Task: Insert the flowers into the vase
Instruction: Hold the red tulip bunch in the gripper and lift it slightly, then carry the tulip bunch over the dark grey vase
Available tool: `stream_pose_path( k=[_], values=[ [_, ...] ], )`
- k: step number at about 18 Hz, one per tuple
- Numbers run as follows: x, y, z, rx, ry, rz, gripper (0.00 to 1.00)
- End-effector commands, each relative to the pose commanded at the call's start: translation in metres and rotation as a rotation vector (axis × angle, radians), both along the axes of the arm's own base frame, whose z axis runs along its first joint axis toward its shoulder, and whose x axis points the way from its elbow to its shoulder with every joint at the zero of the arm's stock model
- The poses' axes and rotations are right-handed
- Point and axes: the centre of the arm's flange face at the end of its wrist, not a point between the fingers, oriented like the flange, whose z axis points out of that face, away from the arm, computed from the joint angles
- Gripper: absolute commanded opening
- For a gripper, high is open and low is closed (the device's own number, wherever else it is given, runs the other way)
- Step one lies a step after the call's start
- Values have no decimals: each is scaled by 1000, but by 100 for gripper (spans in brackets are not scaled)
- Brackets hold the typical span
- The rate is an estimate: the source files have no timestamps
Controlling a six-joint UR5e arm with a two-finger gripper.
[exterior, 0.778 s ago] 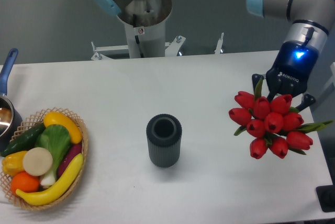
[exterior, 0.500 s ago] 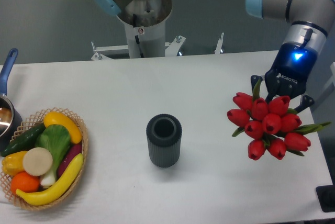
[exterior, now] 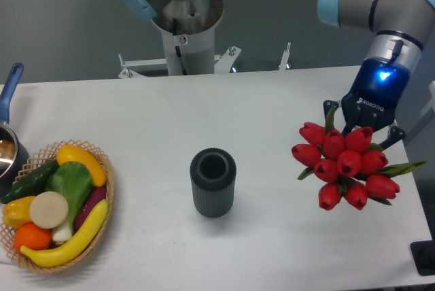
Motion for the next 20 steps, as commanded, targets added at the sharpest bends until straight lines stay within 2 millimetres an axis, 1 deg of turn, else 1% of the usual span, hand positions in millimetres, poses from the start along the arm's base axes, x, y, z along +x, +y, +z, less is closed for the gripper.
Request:
stream_pose_path(
  k=[1,2,3,6,8,10,11,12,13,15,17,19,20],
  values=[
    [-1,0,-3,-1,-3,0,28],
    [1,6,-5,-2,-6,-9,28],
    [5,12,-5,0,-6,-20,28],
    [11,19,-3,21,-9,-41,28],
    [18,21,1,100,-34,-76,28],
    [31,20,-2,182,-64,-112,28],
    [41,18,3,212,-67,-126,28],
    [57,16,11,242,-71,-142,28],
    [69,15,12,266,-85,-155,28],
    [95,19,9,317,-125,-194,28],
    [111,17,11,361,-151,-214,28],
    [123,14,19,367,-143,-219,28],
    [134,19,18,369,-153,-235,28]
  ],
)
